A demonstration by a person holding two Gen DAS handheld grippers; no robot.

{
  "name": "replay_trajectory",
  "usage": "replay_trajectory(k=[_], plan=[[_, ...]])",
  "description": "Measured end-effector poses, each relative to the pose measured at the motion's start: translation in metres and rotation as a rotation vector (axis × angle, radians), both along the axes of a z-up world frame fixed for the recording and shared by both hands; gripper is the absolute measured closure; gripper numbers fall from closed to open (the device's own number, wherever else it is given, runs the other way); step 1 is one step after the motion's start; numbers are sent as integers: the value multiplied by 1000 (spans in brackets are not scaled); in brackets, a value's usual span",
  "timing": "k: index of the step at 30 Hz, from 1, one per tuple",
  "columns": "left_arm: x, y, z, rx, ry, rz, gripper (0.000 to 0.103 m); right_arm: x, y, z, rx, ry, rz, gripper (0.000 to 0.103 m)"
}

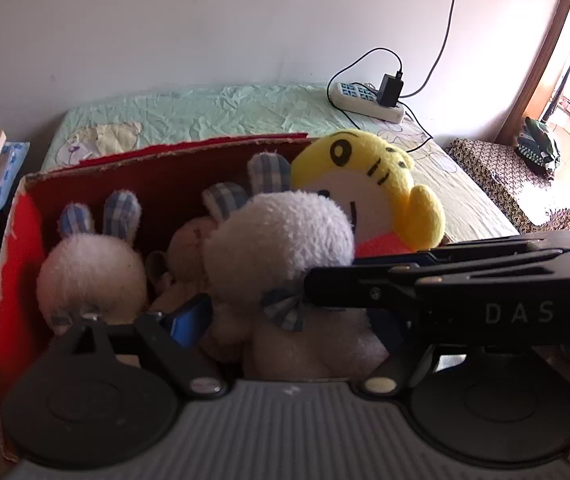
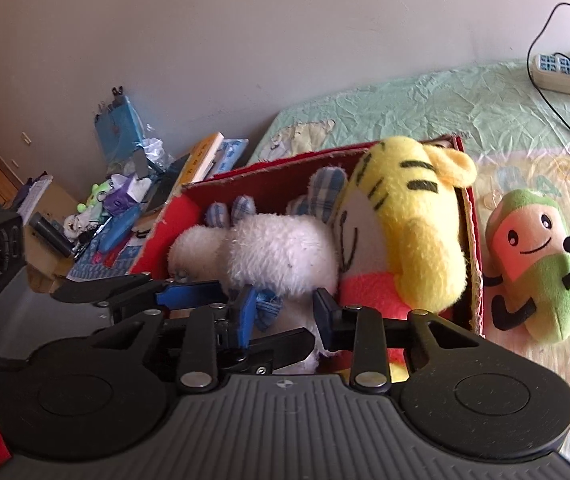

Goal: Organize objects
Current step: 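Lower the white bunny into the red box and open the right gripper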

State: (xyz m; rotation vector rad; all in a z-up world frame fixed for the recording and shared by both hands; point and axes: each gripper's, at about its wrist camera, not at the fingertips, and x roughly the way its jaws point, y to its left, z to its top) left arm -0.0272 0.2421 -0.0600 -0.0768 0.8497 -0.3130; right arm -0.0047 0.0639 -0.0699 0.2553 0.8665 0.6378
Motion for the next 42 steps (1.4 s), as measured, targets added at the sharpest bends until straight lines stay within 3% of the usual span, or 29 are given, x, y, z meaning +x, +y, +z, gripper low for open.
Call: replay_trajectory(k=[8,19,42], plan=[[9,-1,-5,-26,19,25,20,8,0,-6,-3,-13,-32,70],[6,-7,-7,12,41,49,14,-6,-12,-3,10,-26,-79,67],[-10,-23,9,201,13,118,7,-31,-25,2,-22,-75,-196,68]])
